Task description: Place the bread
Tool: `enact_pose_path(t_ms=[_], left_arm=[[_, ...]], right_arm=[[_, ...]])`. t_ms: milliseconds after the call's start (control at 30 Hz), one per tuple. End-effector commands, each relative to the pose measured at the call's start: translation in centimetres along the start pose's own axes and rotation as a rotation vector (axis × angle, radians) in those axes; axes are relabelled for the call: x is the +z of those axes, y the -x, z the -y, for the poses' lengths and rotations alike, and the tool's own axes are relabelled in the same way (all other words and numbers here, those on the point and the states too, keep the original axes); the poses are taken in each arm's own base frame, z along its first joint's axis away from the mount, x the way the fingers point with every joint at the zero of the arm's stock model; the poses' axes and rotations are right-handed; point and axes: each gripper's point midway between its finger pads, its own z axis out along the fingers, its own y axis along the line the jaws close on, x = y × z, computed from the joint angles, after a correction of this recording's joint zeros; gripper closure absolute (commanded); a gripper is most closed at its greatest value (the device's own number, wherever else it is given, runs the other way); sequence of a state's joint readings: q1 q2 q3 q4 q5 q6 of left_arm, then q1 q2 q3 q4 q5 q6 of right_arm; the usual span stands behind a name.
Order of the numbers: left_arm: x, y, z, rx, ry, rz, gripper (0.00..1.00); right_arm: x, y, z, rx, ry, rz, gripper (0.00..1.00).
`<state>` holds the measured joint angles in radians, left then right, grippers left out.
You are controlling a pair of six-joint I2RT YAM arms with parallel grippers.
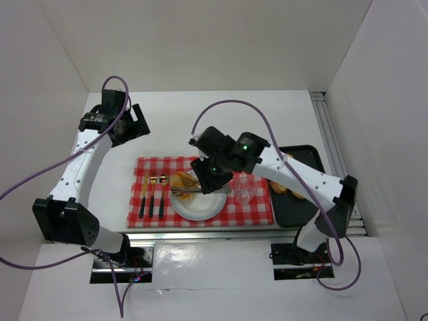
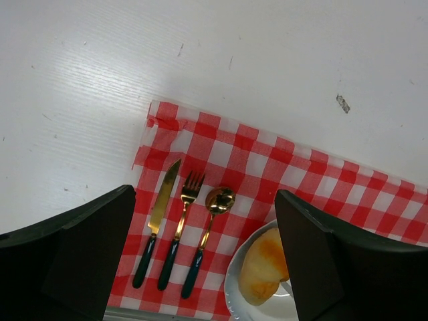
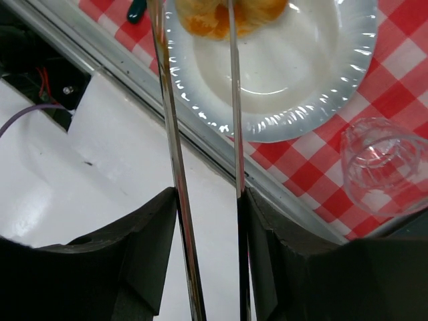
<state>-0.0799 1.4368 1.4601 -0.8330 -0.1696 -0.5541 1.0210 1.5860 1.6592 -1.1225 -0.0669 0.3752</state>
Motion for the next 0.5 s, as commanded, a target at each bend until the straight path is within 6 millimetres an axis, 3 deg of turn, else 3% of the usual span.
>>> enact_pose_path(t_ms=[0,67,200,300,467], left_arm=[[-1.0,0.9,0.6,-0.011,-0.047,0.038,0.01],[-1.0,0.8,0.8,0.0,-0.058,0.033,0.01],[-0.7,0.9,0.9,0.0,-0.058,0.033,0.01],[-0.7,0.9,0.9,0.0,-0.058,0.033,0.01],[-0.4,0.8,0.9,0.001,-0.054,0.025,0.01]], right_arm=[[-3.3,1.5,2.2,0.032,-0.084,0.101,0.49],[-4.0,1.9,3.8,0.081,-0.109,0.127,0.5],[-4.3,2.1,4.4,0.102,-0.084,0.131,0.55],[-3.9,1.8,3.8,0.083,-0.062,0.112,0.55],[-3.4,0.8,2.0,0.026,0.021,0.057,0.73]])
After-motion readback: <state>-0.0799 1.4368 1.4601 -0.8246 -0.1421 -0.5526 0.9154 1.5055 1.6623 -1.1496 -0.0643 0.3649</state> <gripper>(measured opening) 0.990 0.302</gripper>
